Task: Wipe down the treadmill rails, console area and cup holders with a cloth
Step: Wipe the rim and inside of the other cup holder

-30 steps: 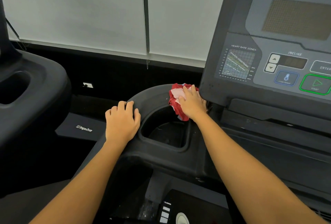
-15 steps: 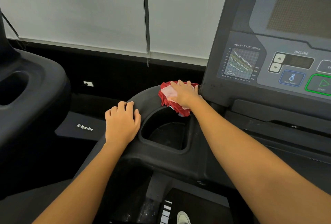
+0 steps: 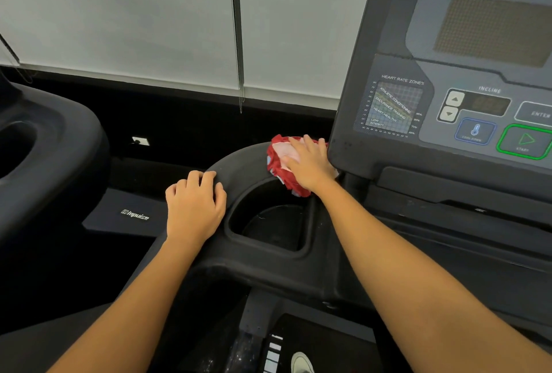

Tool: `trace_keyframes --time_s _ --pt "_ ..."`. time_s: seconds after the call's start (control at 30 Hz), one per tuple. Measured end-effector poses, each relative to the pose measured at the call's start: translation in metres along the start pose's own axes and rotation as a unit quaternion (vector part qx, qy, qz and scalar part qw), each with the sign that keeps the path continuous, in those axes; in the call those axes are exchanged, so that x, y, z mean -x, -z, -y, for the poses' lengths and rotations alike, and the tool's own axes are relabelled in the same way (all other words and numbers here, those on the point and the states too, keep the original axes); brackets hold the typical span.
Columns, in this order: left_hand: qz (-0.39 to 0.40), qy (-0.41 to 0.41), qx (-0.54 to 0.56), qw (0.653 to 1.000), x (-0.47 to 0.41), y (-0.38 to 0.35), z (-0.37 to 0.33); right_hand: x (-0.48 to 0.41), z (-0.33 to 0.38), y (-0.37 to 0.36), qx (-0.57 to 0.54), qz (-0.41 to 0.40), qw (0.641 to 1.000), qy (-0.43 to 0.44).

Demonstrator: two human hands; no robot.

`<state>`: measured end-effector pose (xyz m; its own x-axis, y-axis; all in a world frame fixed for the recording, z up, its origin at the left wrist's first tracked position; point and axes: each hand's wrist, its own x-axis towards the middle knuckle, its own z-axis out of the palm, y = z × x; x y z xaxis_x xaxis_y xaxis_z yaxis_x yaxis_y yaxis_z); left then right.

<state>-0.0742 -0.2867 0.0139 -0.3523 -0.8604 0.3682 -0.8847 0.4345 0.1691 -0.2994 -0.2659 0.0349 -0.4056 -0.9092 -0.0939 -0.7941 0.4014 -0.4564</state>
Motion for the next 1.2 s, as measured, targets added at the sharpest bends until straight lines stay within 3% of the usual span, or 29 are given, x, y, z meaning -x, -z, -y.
trace_keyframes --time_s 0.17,0.3,0.43,0.67,0.83,1.07,1.2 --pt "0.007 0.0 -0.003 1.0 0.001 0.003 -0.002 0.03 -0.005 0.012 -0.203 -0.02 0.977 -0.064" --pt "0.009 0.004 -0.008 1.0 0.002 0.005 -0.004 0.052 -0.003 0.009 -0.085 -0.051 0.995 -0.01" --pt "0.022 0.002 -0.026 0.999 0.003 0.006 -0.005 0.083 -0.002 -0.006 0.021 -0.008 0.999 -0.028" --pt "0.03 -0.005 -0.019 0.999 0.004 0.007 -0.005 0.151 0.026 -0.032 0.036 0.007 0.995 -0.089" --pt "0.03 -0.005 -0.014 0.999 0.005 0.009 -0.005 0.131 0.022 -0.026 0.012 -0.005 0.995 -0.096" --pt "0.039 -0.003 -0.014 0.999 0.005 0.01 -0.006 0.068 0.008 -0.006 0.047 -0.042 0.997 -0.044" --pt "0.045 -0.003 -0.01 0.999 0.004 0.009 -0.007 0.067 0.004 -0.002 0.099 -0.028 0.992 0.071"
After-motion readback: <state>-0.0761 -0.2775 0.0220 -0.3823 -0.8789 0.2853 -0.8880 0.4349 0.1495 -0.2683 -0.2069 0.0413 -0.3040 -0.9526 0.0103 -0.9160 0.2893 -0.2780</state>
